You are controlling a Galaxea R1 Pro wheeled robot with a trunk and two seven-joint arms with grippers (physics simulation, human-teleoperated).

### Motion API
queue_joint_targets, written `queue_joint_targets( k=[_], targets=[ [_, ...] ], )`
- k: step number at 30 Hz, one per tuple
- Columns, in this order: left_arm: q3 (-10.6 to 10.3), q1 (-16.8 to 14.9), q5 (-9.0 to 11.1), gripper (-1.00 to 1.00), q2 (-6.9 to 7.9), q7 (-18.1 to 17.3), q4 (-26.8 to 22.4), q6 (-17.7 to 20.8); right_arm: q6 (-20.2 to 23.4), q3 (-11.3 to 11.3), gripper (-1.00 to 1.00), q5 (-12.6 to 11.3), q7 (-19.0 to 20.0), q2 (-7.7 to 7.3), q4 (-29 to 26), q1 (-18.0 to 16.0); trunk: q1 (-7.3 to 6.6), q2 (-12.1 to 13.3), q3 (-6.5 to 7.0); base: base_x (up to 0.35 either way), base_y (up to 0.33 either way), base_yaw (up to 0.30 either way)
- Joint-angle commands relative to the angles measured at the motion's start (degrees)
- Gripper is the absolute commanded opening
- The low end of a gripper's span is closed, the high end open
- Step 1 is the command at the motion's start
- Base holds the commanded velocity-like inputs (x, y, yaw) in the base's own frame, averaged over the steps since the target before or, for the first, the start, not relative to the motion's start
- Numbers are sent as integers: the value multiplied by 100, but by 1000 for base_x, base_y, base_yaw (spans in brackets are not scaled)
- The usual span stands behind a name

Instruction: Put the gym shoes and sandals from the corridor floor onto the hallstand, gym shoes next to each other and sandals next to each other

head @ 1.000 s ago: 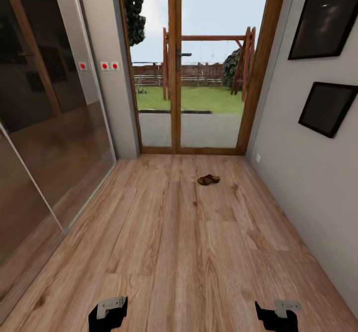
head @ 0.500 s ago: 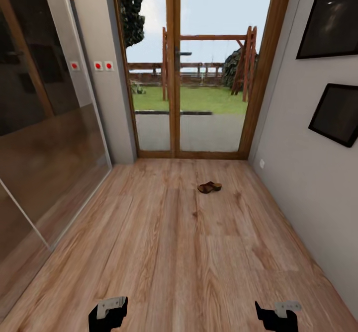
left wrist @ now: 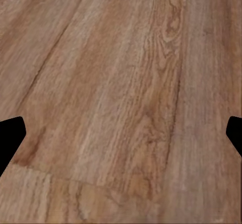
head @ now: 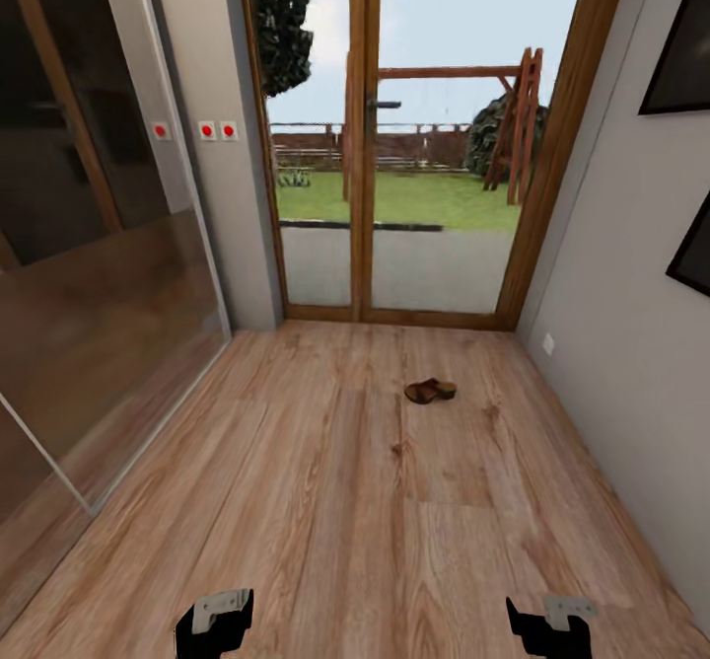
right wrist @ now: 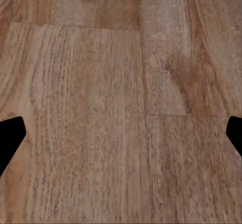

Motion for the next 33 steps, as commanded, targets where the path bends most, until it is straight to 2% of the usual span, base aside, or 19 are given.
queue_joint_targets(
  k=[1,33],
  targets=[
    [22,-5,-2,100,-4,-6,3,-17,-19,-50,100,42,27,-1,5,-3,2,-2,-5,288,-151,45],
    [22,-10,-2,100,-2,-6,3,-17,-10,-50,100,51,28,-27,7,-3,2,-2,-5,234,-193,4]
  ],
)
